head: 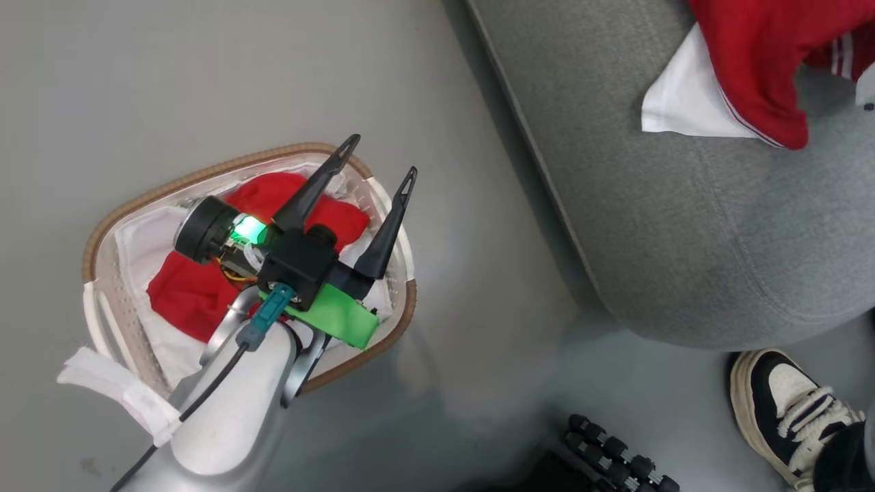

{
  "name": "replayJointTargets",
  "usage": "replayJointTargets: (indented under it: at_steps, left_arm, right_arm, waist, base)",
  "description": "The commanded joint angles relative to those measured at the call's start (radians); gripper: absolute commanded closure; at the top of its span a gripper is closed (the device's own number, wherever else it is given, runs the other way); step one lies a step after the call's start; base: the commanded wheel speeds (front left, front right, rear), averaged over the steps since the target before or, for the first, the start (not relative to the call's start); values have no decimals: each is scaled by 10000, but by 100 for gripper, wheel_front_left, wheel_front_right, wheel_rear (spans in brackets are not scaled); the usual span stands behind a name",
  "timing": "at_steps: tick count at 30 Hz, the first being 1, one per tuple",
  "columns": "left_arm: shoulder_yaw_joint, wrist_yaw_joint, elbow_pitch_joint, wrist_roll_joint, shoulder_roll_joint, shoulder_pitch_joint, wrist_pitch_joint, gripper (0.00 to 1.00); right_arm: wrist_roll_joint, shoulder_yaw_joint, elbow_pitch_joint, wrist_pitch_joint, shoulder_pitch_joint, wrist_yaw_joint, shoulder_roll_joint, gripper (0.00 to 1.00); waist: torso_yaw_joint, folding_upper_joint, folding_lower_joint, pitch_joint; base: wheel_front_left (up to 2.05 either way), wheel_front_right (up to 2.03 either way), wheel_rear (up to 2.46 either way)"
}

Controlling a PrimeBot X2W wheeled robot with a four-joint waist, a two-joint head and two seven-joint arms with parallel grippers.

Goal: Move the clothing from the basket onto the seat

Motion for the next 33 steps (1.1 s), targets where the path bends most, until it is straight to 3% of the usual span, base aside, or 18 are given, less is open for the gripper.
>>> replayJointTargets:
  at_steps: [1,9,22,33]
  left_arm:
    - [142,-29,3,-60,-55,-85,8,0]
    - [876,63,19,-135,-341,550,8,0]
    - [2566,380,-56,-131,-1041,1735,9,0]
    - [4694,760,93,-17,-1329,2776,9,0]
  right_arm:
    - [-201,-163,-73,-26,180,-14,60,0]
    - [-239,-486,-1284,-24,2134,-14,507,0]
    - [1625,1380,-4452,-23,4860,-14,1061,0]
    - [2105,2740,-4663,-23,5891,-14,1554,0]
  waist:
    - [541,-1,-1,292]
    - [844,-1,-1,-722]
    - [2036,-1,-1,-2519]
    - [3376,-1,-1,-3786]
  base:
    - [0,0,0]
    - [0,0,0]
    - [0,0,0]
    - [0,0,0]
